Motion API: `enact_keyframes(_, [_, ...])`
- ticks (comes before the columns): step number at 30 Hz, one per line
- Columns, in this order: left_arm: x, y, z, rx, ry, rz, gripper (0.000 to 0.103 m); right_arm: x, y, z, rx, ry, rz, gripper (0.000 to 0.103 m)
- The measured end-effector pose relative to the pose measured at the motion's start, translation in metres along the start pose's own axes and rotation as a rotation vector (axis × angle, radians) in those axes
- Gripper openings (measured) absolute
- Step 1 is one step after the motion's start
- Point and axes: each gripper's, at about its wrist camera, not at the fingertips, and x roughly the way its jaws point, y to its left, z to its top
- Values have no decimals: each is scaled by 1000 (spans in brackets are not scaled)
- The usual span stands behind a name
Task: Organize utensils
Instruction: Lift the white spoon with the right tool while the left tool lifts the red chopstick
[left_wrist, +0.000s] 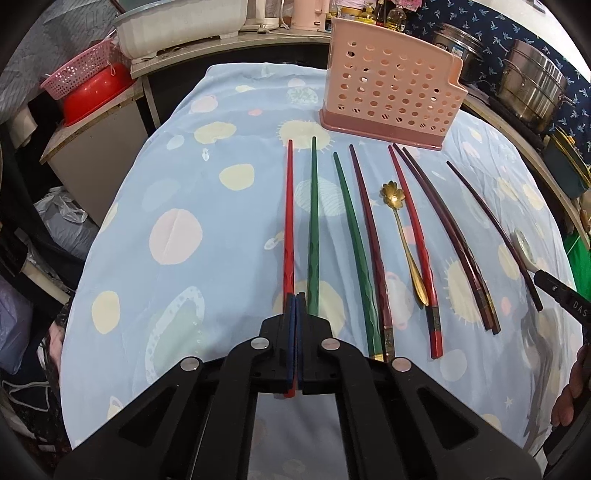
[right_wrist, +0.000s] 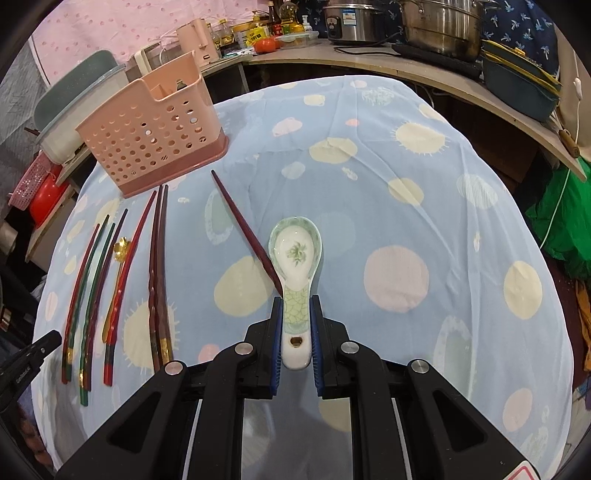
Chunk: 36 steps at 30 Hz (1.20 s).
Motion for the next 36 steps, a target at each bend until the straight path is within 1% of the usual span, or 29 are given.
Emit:
enact_keyframes(9, [-6,6,0,-26,-2,-27,0,-17,5,-1,-3,-31,17,13])
enact_keyframes(13, [-1,10,-2,-47,27,-49,1,-22,8,1,-12,-43,19,13])
enact_keyframes(15, [3,11,-5,-58,34,-45,2,-21,8,1,-10,-41,20,13])
enact_keyframes(19, [7,12,-5,-57,12,-31,4,-21,10,0,-13,-36,22,13])
enact_keyframes(22, [4,15,-3,-79,16,-55,4,-20,11,-1,-15,-34,26,13])
enact_keyframes(23, [2,14,-2,-72,9,-60,4,-21,12,-1,-15,-34,27,13])
enact_keyframes(25, [-1,10,0,-46,-4,-50,10,-21,12,-1,-16,-34,27,13])
enact_keyframes(26, [2,9,0,-42,1,-49,10,-21,11,0,-16,-35,27,13])
enact_keyframes(28, [8,9,-2,-48,19,-49,10,-21,11,0,-14,-35,28,13])
enact_keyframes(32, [11,11,-4,-52,16,-37,10,-21,11,0,-15,-34,28,13])
enact_keyframes(34, [15,15,-5,-68,38,-56,7,-21,11,0,-16,-36,28,13])
enact_keyframes(36, [14,16,-6,-67,29,-61,7,-22,11,0,-15,-37,32,13])
